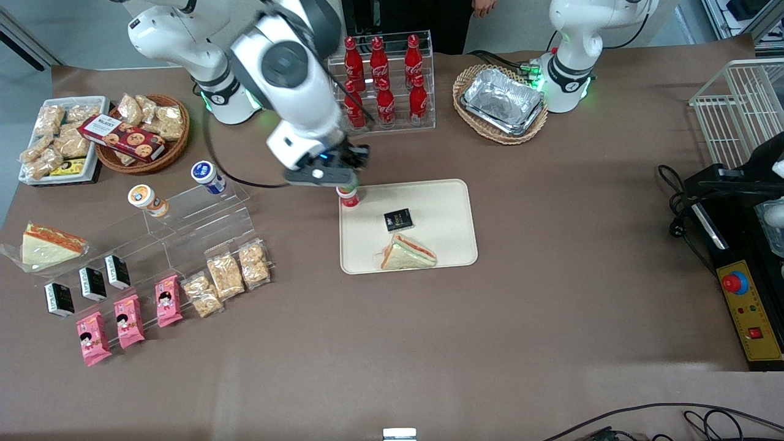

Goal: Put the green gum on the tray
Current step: 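Carry the green gum cup over to the cream tray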

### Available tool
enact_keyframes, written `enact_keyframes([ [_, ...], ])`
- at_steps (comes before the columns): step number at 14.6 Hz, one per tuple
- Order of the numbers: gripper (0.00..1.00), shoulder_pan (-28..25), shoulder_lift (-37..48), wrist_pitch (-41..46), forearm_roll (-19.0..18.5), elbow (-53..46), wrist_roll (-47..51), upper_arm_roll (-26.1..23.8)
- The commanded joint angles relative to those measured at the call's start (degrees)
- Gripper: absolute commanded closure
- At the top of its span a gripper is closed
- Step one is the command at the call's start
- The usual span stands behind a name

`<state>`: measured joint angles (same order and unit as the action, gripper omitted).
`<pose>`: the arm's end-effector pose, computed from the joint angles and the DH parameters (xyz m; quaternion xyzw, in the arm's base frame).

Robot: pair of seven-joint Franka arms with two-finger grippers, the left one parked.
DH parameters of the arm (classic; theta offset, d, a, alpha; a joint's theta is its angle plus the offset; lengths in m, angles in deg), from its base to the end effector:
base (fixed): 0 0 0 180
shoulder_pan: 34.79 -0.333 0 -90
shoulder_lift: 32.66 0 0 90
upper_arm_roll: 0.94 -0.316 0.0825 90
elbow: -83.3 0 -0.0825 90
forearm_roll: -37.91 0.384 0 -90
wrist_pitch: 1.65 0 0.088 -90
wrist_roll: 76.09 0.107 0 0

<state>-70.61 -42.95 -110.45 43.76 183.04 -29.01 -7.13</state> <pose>0.4524 0.4126 0.4674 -0.9964 0.0618 0.0479 0.0339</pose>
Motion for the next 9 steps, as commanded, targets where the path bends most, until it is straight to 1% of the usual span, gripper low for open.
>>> enact_keyframes([
  [1, 0.92, -2.15, -8.33, -9.80, 0.22, 0.27, 3.10, 0.74],
  [3, 0.92, -2.67, -10.53, -15.88, -0.04, 3.17, 3.46, 0.83],
  [5, 0.92, -4.16, -10.98, -18.80, -2.58, 6.50, 3.72, 0.83],
  [7, 0.92, -4.52, -10.80, -23.70, -2.86, 11.24, 6.35, 0.83],
  [9, 0.92, -5.05, -11.06, -28.19, -2.95, 14.42, 6.97, 0.83],
])
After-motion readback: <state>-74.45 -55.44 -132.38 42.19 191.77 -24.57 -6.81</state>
